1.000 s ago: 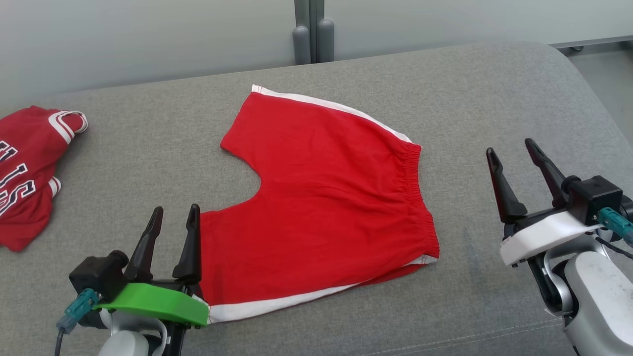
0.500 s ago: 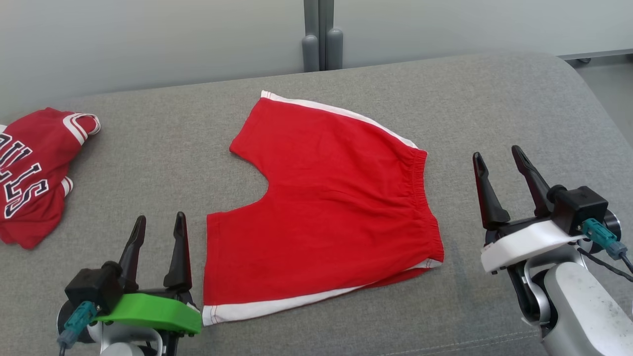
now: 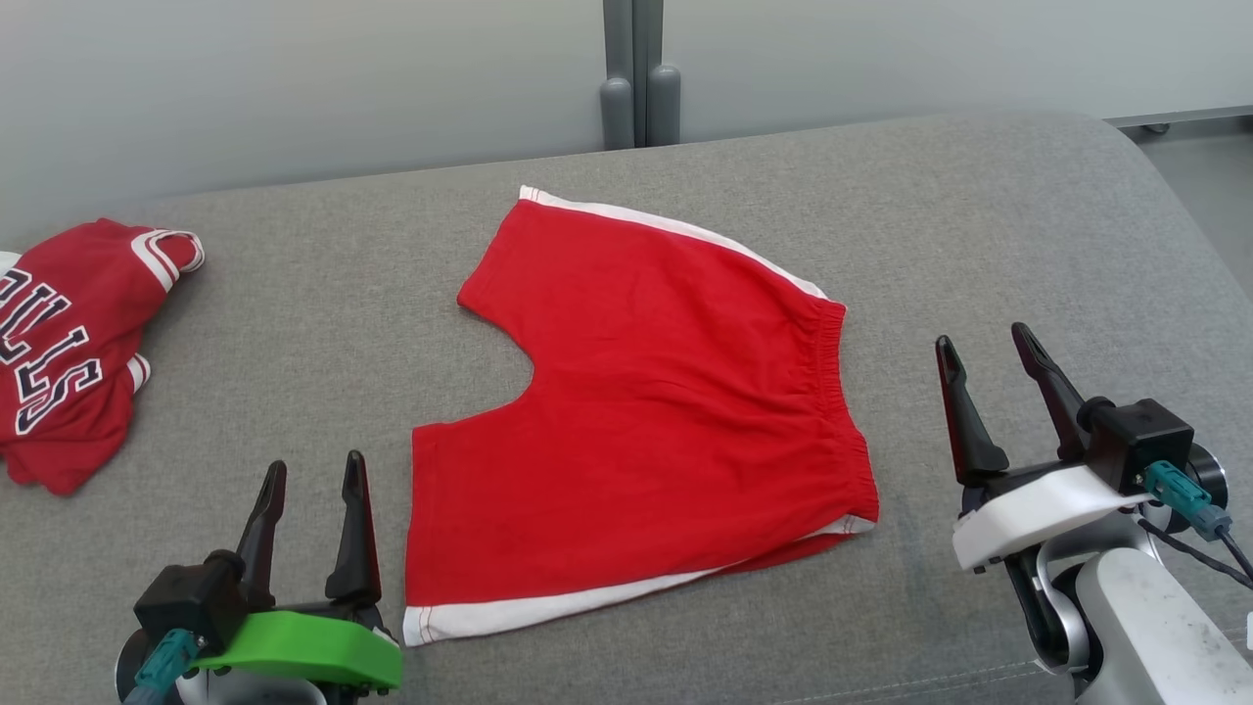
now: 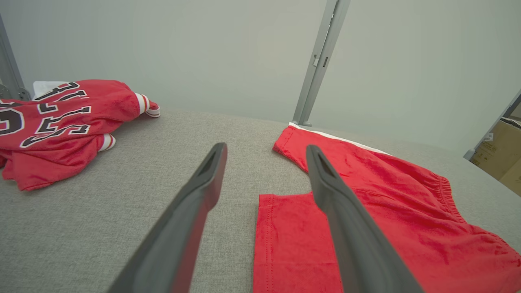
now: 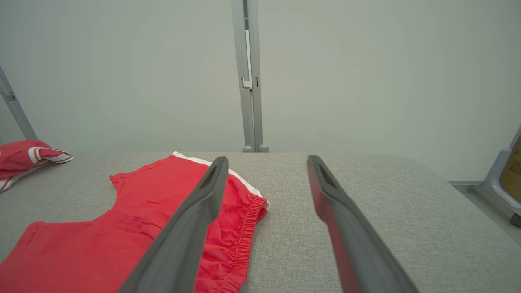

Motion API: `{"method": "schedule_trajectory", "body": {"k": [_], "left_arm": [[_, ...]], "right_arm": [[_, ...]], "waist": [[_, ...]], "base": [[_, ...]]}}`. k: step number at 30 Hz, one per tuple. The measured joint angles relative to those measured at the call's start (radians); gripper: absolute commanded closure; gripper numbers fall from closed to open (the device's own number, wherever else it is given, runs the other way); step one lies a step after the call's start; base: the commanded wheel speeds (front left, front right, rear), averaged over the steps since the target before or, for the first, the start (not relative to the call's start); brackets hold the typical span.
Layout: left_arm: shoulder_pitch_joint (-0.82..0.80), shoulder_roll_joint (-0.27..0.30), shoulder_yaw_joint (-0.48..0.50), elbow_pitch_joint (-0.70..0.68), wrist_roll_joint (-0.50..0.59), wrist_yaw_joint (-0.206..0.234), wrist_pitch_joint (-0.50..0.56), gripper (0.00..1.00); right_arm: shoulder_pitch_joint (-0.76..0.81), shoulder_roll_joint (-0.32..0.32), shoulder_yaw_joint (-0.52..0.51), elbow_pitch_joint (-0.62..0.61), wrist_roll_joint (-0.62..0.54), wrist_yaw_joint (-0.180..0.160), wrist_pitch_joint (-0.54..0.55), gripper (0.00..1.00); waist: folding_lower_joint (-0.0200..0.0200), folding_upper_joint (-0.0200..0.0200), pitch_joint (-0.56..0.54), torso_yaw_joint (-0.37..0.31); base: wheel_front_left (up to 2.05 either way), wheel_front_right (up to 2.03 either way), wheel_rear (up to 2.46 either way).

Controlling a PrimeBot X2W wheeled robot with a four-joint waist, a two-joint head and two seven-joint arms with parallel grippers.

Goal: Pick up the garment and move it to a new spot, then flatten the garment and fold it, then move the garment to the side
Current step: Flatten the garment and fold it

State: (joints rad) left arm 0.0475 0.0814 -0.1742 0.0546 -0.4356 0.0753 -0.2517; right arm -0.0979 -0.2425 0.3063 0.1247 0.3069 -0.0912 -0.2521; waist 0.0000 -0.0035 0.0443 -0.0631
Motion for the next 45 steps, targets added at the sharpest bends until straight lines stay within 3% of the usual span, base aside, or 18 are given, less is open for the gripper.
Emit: {"method": "schedule_trajectory", "body": {"k": [20, 24, 33, 45], "left_arm": [[0.035, -0.009, 0.005, -0.022, 0.019, 0.0, 0.0, 0.0], [0.046, -0.009, -0.011, 0.009, 0.018, -0.004, 0.0, 0.0], [0.085, -0.011, -0.063, 0.129, 0.002, -0.032, 0.073, 0.0], [0.084, -0.011, -0.091, 0.228, -0.011, -0.05, 0.138, 0.0]], "right_arm": [[0.01, 0.019, -0.012, 0.007, -0.008, 0.003, 0.0, 0.0], [0.025, 0.008, 0.004, 0.033, -0.014, 0.021, 0.0, 0.0], [0.084, -0.045, 0.101, 0.129, -0.046, 0.108, 0.014, 0.0], [0.086, -0.038, 0.139, 0.185, -0.054, 0.153, 0.015, 0.0]], "waist": [[0.0, 0.0, -0.015, 0.007], [0.0, 0.0, -0.013, 0.008], [0.0, 0.0, 0.012, 0.008], [0.0, 0.0, 0.061, -0.005]], "base": [[0.0, 0.0, 0.0], [0.0, 0.0, 0.0], [0.0, 0.0, 0.0], [0.0, 0.0, 0.0]]}}
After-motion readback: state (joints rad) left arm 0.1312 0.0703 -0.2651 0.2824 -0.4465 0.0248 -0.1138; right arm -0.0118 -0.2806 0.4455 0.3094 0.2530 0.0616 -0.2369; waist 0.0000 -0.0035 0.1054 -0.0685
